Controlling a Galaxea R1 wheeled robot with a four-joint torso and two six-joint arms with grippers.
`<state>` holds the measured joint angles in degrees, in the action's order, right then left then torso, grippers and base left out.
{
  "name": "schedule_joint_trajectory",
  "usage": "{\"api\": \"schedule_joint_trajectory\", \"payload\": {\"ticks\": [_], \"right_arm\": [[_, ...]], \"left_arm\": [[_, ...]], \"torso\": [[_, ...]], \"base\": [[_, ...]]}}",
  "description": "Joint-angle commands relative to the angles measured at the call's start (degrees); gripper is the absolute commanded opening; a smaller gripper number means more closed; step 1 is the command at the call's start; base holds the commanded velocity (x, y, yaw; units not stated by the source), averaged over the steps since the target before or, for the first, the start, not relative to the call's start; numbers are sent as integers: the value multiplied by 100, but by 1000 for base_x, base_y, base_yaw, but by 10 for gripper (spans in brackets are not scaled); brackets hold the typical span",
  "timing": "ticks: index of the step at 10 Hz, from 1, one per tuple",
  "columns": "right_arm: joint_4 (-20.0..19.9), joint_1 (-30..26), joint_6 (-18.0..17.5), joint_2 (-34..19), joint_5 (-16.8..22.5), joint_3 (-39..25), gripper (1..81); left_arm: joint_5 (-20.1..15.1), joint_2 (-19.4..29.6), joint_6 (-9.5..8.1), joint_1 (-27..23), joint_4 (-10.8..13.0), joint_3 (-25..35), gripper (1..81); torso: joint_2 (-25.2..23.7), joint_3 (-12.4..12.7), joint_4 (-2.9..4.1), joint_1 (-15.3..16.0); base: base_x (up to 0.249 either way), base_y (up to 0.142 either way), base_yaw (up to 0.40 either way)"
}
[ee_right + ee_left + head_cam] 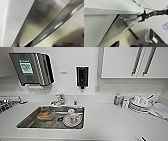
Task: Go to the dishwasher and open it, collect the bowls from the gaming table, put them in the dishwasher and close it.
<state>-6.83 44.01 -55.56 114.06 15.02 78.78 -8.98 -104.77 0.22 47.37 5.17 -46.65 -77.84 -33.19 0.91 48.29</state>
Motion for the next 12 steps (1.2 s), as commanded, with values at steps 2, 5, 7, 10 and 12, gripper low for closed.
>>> {"api": "schedule_joint_trajectory", "payload": {"ticks": [2, 5, 7, 10, 12], "right_arm": [[-73, -590, -25, 85, 238, 322, 811], [-47, -555, -25, 182, 238, 471, 811], [-20, -502, -25, 243, 238, 550, 811], [41, -388, -16, 419, 247, 761, 811], [155, -212, -7, 577, 247, 989, 811]], "left_arm": [[-112, 219, 57, -522, 37, 165, 811], [-121, 175, 57, -514, 37, 148, 811], [-121, 166, 57, -522, 37, 139, 811], [-130, 139, 57, -505, 46, 130, 811], [-130, 104, 57, -496, 37, 77, 811]], "torso": [[0, 0, -2, 0], [0, 0, -2, 0], [0, 0, -2, 0], [0, -2, -2, 0], [0, -2, -2, 0]], "base": [[0, 0, 0], [0, 0, 0], [0, 0, 0], [0, 0, 0], [0, 0, 0]]}}
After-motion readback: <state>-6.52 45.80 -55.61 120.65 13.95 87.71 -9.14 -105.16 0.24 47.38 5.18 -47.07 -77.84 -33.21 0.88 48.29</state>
